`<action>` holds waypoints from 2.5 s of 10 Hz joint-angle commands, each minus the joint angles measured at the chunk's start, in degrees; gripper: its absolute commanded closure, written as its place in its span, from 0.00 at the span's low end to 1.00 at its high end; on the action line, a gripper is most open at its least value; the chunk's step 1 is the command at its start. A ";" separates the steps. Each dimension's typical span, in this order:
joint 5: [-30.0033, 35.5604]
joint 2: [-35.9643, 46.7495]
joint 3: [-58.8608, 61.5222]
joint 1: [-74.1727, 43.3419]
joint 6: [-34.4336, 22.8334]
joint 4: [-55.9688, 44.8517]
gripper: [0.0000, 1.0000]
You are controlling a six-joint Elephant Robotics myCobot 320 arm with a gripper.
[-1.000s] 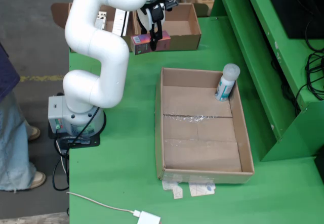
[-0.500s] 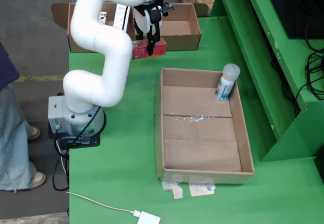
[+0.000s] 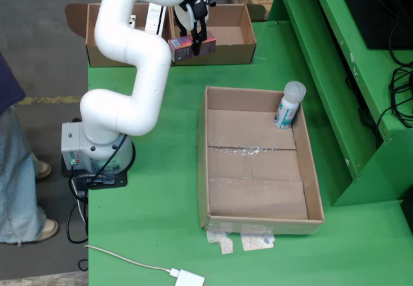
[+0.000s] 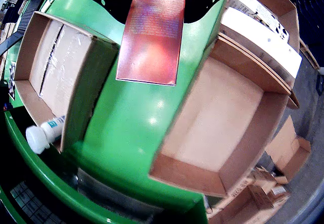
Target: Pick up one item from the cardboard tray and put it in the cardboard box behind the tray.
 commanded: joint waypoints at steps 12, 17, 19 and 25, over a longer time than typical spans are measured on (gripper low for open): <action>-3.75 -1.83 9.14 5.06 0.20 16.90 1.00; -19.42 -17.86 9.14 8.32 -6.59 54.76 1.00; -25.79 -23.26 9.14 8.49 -12.73 64.12 1.00; -25.79 -31.15 9.14 6.61 -10.75 64.13 1.00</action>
